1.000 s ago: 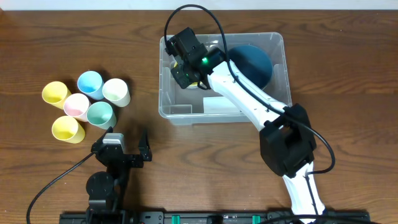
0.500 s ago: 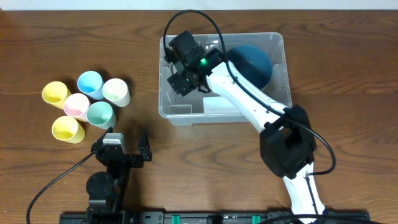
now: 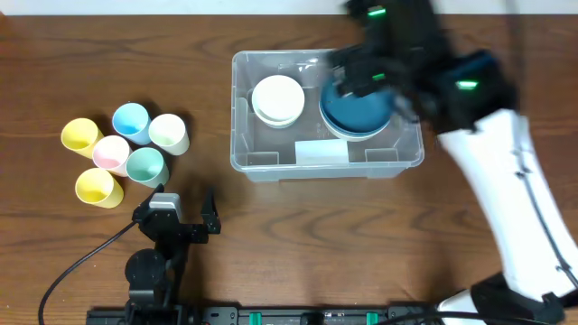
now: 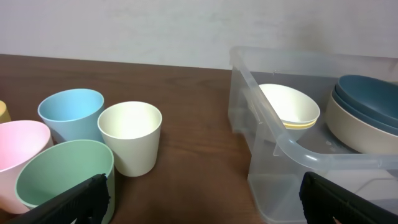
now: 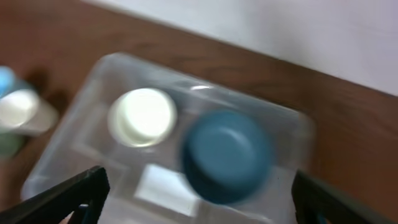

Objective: Pack container
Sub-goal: 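Release the white bowl, park the right arm, move left gripper to cups, then grasp the rim of the cream cup with the left gripper, then carry the cream cup into the container and release it beside the bowls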

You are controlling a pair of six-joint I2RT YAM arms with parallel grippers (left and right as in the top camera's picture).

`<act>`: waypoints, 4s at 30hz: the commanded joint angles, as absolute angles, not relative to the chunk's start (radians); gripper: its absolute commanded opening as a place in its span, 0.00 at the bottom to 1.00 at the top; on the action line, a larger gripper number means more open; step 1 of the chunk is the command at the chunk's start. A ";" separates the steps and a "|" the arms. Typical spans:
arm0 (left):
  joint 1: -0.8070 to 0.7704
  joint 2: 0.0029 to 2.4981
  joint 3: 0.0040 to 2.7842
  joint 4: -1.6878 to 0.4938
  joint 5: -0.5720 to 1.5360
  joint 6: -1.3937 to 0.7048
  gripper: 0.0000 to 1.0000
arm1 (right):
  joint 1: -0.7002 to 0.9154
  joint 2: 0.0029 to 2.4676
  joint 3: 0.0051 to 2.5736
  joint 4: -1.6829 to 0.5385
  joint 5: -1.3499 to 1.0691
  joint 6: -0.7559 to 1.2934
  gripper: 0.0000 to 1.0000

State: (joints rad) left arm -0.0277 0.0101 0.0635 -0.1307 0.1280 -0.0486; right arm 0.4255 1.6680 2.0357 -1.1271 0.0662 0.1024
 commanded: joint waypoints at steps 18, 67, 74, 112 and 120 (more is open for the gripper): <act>-0.023 0.004 0.047 -0.156 0.112 -0.035 0.98 | -0.239 1.687 2.000 -1.279 0.015 0.344 0.99; -0.023 1.673 1.482 -1.005 0.123 -0.004 0.98 | -0.289 1.687 2.000 -1.302 -0.008 0.344 0.99; -0.023 1.783 1.482 -0.933 0.039 -0.004 0.98 | -0.289 1.687 2.000 -1.302 -0.008 0.344 0.99; -0.030 1.700 1.490 -0.919 -0.012 -0.083 0.06 | -0.289 1.687 2.000 -1.302 -0.008 0.344 0.99; -0.202 1.436 1.490 -0.921 0.041 -0.084 0.06 | -0.289 1.687 2.000 -1.302 -0.008 0.344 0.99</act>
State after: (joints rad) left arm -0.1036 1.5177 1.4689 -0.9329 0.0181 -0.0719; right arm -0.2905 1.6882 2.0022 -1.3014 -0.0082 0.3309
